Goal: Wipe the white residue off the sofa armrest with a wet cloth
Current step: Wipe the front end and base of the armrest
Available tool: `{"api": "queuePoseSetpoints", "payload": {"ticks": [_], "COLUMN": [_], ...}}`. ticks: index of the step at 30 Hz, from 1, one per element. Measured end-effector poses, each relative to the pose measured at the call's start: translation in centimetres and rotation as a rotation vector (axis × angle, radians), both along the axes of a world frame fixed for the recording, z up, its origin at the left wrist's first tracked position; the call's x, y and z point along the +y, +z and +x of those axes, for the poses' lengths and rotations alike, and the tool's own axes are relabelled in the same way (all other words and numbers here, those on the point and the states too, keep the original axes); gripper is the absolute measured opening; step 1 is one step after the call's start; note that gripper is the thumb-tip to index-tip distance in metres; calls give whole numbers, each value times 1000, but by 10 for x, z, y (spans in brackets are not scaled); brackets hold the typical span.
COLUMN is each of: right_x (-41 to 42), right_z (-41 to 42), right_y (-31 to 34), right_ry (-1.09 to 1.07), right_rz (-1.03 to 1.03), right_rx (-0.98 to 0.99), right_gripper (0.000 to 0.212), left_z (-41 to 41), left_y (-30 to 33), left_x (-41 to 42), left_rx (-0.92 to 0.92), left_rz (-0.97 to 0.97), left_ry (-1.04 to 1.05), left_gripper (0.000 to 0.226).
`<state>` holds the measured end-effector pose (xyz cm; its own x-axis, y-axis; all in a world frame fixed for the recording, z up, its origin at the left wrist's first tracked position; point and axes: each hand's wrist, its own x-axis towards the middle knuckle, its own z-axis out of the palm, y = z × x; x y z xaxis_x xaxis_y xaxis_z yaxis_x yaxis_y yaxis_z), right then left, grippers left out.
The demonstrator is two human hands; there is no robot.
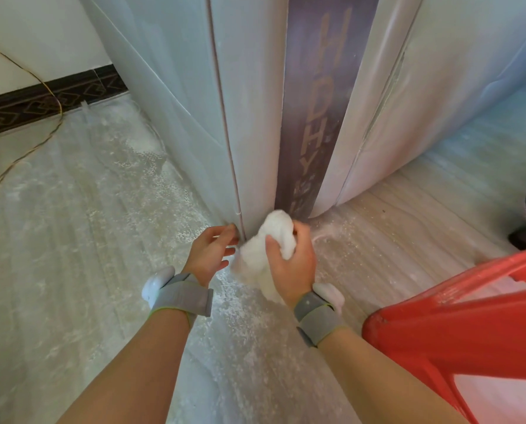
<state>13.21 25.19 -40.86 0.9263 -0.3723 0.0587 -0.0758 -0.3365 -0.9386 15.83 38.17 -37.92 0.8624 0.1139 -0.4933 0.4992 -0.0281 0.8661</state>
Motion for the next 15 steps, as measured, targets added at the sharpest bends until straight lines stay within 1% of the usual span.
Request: {"api": "queuePoseSetpoints", "payload": {"ticks": [2, 4, 6, 7, 9, 11, 13, 15], "right_x": [5, 9, 7, 5, 0, -3, -4, -7], "right_z": [8, 15, 21, 24, 27, 21, 18, 19], "right_y": [9, 8, 0, -8, -24, -37, -39, -26], "right_ry": [-9, -12, -58, -78, -86, -68, -104, -206], "right_rz": [47, 98, 215, 289, 432, 519, 523, 450], "right_rx": [-69, -46, 37, 110, 335, 527, 583, 521], "right_gripper": [44, 40, 38, 39, 39, 38, 37, 32], "left_z": [2, 1, 0, 0, 0, -3, -1, -1], "left_y": [0, 0, 1, 1, 0, -1, -2, -2], "left_x": [-6, -6, -6, -6, -9, -12, -12, -10], "left_rx": [-15, -20, -24, -26, -17, 0, -16, -26], "left_rz": [-23, -17, -6, -3, 11, 39, 55, 76], "left_ry": [34, 39, 30, 29, 30, 29, 27, 12], "left_gripper": [18, 21, 23, 23, 23, 24, 25, 25]}}
